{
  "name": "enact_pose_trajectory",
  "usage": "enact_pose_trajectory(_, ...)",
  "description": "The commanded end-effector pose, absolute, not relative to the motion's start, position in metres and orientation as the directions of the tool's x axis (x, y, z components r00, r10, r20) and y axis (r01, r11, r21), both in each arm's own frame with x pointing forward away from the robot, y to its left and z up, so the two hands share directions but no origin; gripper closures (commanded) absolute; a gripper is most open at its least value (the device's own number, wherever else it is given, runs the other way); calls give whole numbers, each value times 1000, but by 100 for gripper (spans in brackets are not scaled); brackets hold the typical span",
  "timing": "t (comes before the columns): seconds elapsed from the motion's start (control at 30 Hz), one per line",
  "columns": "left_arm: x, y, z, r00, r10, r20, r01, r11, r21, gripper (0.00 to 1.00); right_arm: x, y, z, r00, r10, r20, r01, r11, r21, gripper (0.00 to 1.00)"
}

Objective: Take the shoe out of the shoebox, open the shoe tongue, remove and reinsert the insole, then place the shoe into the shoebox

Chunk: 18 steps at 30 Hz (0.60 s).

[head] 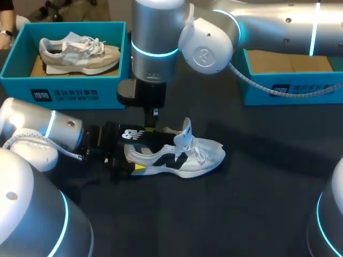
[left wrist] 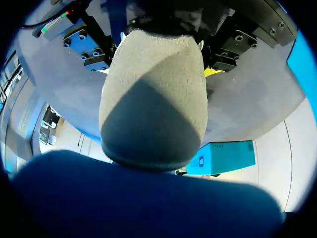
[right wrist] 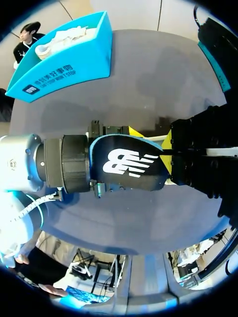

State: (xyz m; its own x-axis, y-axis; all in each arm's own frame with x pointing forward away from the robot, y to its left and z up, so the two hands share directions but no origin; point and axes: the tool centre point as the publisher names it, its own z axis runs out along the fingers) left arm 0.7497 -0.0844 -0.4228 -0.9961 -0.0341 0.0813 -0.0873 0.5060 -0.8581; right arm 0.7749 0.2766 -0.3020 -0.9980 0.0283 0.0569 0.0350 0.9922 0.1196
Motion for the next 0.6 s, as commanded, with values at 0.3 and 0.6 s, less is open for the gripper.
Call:
enact_pose_trajectory(0.3, 749, -85, -423, -996, -35, 81, -88, 510, -856, 100, 769, 253, -283, -998, 63, 25, 65, 988, 140, 100)
enact_pose_trajectory(0.6, 749, -85, -423, -996, -35, 81, -88, 510, -856, 100, 770, 252, -270, -998, 56, -1, 55, 985, 163, 100)
